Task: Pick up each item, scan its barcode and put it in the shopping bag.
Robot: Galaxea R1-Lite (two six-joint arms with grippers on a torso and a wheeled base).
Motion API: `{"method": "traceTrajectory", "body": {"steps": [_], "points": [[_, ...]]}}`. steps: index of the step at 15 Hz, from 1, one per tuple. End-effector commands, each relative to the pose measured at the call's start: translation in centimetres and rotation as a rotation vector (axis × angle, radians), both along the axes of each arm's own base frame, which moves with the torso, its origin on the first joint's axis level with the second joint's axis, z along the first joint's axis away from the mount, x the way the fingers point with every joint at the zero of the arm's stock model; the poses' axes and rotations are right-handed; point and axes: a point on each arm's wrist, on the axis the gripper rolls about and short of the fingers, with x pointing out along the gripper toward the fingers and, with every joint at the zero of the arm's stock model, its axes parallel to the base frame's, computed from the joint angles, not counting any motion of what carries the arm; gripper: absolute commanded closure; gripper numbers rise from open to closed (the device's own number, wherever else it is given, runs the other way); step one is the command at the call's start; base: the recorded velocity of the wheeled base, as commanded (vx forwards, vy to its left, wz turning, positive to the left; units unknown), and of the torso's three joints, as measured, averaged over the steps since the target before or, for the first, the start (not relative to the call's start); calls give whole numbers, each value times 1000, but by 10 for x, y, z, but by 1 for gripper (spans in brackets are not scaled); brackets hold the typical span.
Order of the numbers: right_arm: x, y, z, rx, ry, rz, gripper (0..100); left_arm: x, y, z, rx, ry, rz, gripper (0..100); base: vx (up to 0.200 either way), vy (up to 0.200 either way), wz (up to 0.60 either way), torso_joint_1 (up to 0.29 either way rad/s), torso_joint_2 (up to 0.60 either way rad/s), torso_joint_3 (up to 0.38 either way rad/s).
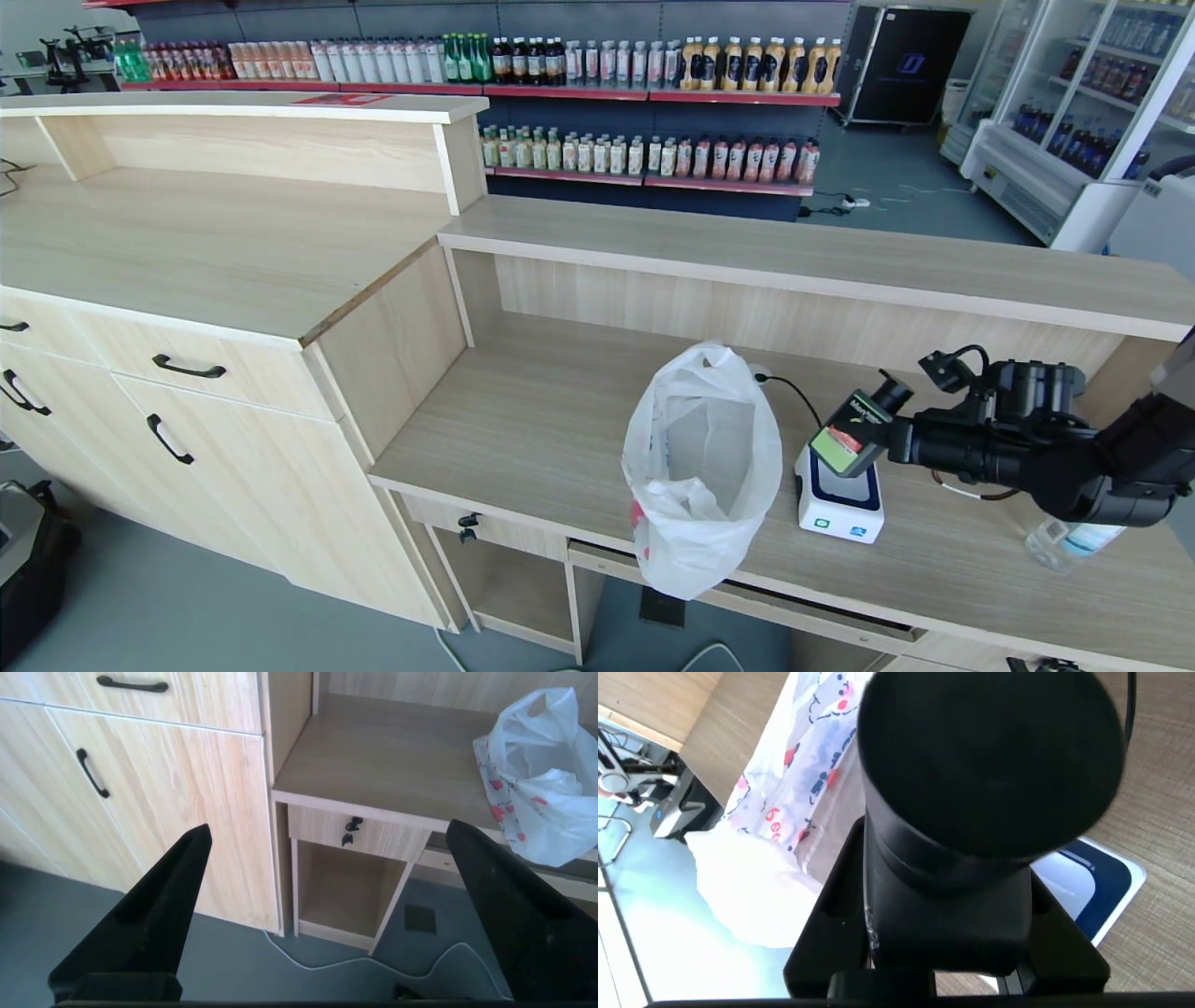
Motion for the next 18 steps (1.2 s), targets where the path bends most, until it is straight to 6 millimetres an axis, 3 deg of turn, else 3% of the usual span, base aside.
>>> {"method": "traceTrajectory", "body": {"steps": [1, 5, 7, 9, 11, 13, 15, 18], "points": [[3, 2, -1, 0, -4, 6, 100, 0, 0, 0, 0, 0, 0, 0, 0, 0, 0, 0, 0, 0], [4, 2, -1, -1, -5, 5, 100, 0, 0, 0, 0, 0, 0, 0, 0, 0, 0, 0, 0, 0], [-8, 2, 61, -68, -164, -83, 100, 0, 0, 0, 0, 0, 0, 0, 0, 0, 0, 0, 0, 0], [-41, -7, 108, -278, -334, -238, 100, 0, 0, 0, 0, 0, 0, 0, 0, 0, 0, 0, 0, 0], [-91, -24, 111, -568, -361, -362, 100, 0, 0, 0, 0, 0, 0, 0, 0, 0, 0, 0, 0, 0], [-132, -29, 110, -697, -353, -394, 100, 0, 0, 0, 0, 0, 0, 0, 0, 0, 0, 0, 0, 0], [-141, -25, 125, -707, -410, -402, 100, 0, 0, 0, 0, 0, 0, 0, 0, 0, 0, 0, 0, 0], [-132, -14, 140, -714, -488, -391, 100, 0, 0, 0, 0, 0, 0, 0, 0, 0, 400, 2, 3, 2]]}}
